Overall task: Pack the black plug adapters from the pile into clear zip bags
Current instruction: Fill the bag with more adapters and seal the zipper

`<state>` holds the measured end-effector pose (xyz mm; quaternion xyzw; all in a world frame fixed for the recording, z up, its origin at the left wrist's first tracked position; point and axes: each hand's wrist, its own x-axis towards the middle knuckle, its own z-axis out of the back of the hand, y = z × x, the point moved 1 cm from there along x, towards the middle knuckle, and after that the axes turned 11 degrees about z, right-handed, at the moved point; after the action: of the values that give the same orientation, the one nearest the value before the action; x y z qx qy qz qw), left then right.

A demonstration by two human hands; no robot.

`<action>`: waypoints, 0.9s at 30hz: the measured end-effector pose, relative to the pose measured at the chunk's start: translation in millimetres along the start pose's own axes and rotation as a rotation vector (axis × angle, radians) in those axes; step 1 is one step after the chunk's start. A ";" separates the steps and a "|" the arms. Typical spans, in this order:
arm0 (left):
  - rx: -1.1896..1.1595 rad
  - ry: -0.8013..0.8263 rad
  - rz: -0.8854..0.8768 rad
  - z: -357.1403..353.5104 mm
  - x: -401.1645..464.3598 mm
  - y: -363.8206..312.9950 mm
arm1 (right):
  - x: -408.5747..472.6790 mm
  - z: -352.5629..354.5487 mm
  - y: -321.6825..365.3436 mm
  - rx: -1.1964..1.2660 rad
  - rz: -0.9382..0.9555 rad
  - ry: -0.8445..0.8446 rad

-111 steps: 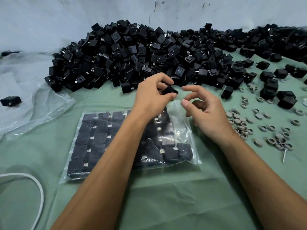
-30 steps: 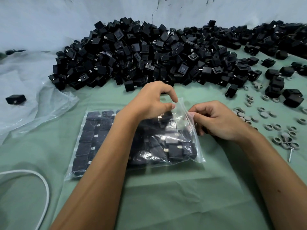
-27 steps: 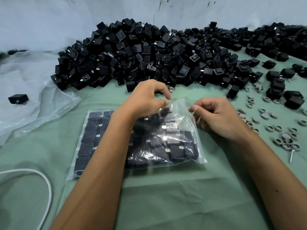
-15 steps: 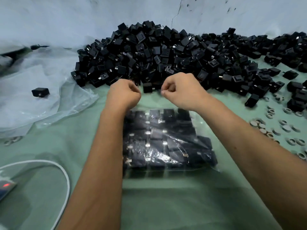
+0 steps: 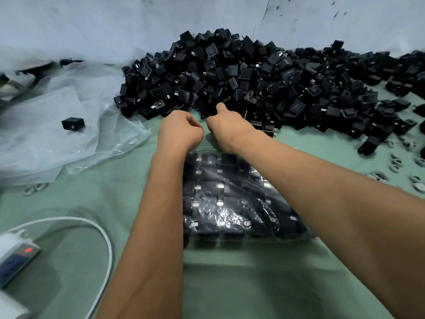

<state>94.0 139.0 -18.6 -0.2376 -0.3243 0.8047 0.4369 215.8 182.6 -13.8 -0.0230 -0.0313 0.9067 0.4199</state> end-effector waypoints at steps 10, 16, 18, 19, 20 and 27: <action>-0.089 0.213 -0.355 -20.2 -33.0 -36.4 | -118.2 13.1 -81.4 0.820 -0.321 -0.737; 0.133 0.524 -0.720 -68.4 -76.6 -66.4 | -192.5 -40.9 -105.3 1.154 -0.520 -0.677; 0.169 0.547 -0.746 -78.9 -82.2 -64.7 | -201.5 -47.8 -105.0 1.256 -0.537 -0.660; 0.191 0.540 -0.757 -82.1 -82.6 -63.3 | -204.3 -47.7 -106.3 1.307 -0.533 -0.654; 0.212 0.537 -0.768 -84.3 -82.6 -62.2 | -207.2 -47.1 -108.6 1.335 -0.518 -0.639; 0.233 0.503 -0.800 -77.5 -78.4 -63.9 | -213.2 -46.4 -111.4 1.267 -0.377 -0.413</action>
<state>220.3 122.2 -16.7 -0.2308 -0.1823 0.5224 0.8004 441.4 93.6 -48.3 0.4057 0.4216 0.6476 0.4882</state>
